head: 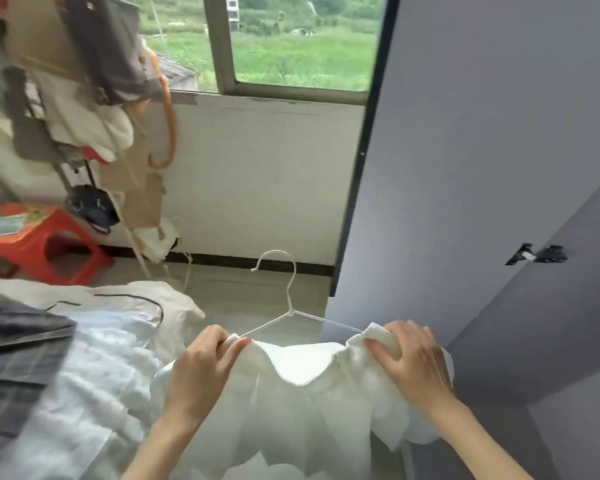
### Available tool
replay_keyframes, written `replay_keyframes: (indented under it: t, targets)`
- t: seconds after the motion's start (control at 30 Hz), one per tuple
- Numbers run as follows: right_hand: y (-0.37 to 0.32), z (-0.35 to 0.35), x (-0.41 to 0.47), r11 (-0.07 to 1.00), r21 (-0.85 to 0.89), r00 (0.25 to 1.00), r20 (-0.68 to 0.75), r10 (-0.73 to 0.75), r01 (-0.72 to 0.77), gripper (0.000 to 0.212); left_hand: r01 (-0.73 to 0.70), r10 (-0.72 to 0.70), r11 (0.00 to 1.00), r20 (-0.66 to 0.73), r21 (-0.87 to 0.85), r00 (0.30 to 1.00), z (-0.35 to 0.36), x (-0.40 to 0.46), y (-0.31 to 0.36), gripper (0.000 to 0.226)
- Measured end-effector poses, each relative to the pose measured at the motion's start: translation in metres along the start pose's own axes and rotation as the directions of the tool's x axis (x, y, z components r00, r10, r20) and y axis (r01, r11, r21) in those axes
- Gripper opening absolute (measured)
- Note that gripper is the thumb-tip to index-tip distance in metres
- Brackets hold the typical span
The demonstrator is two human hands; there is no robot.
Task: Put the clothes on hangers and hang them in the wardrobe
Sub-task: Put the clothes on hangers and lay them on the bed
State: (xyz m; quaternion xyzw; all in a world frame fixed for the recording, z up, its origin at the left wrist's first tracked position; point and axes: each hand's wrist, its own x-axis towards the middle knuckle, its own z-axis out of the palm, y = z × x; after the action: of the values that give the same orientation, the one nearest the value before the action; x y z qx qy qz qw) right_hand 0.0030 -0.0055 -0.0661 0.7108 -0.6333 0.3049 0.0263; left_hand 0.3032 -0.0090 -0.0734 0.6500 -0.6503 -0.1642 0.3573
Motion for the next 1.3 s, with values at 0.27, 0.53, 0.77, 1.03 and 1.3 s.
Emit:
replay_keyframes:
  t: [0.27, 0.53, 0.77, 1.03, 1.3]
  targets:
    - [-0.193, 0.08, 0.038, 0.955, 0.178, 0.969, -0.117, -0.219, 0.237, 0.033, 0.089, -0.039, 0.975, -0.233, 0.206, 0.972, -0.159, -0.055, -0.113, 0.038]
    - [-0.358, 0.141, 0.069, 0.822, 0.382, 0.901, -0.079, -0.427, 0.422, 0.039, 0.333, -0.14, 0.879, -0.484, 0.341, 0.864, -0.282, -0.114, -0.194, 0.046]
    - [-0.492, 0.176, 0.117, 0.661, 0.516, 0.815, -0.142, -0.561, 0.545, 0.038, 0.486, -0.15, 0.814, -0.693, 0.318, 0.705, -0.365, -0.109, -0.227, 0.046]
    - [-0.633, 0.287, 0.167, 0.503, 0.688, 0.717, -0.037, -0.696, 0.523, 0.041, 0.642, -0.117, 0.695, -0.831, 0.323, 0.544, -0.436, -0.063, -0.322, 0.04]
    - [-0.73, 0.434, 0.18, 0.502, 0.775, 0.588, 0.213, -0.78, 0.385, 0.043, 0.853, -0.473, 0.501, -0.781, 0.142, 0.408, -0.465, -0.024, -0.453, 0.032]
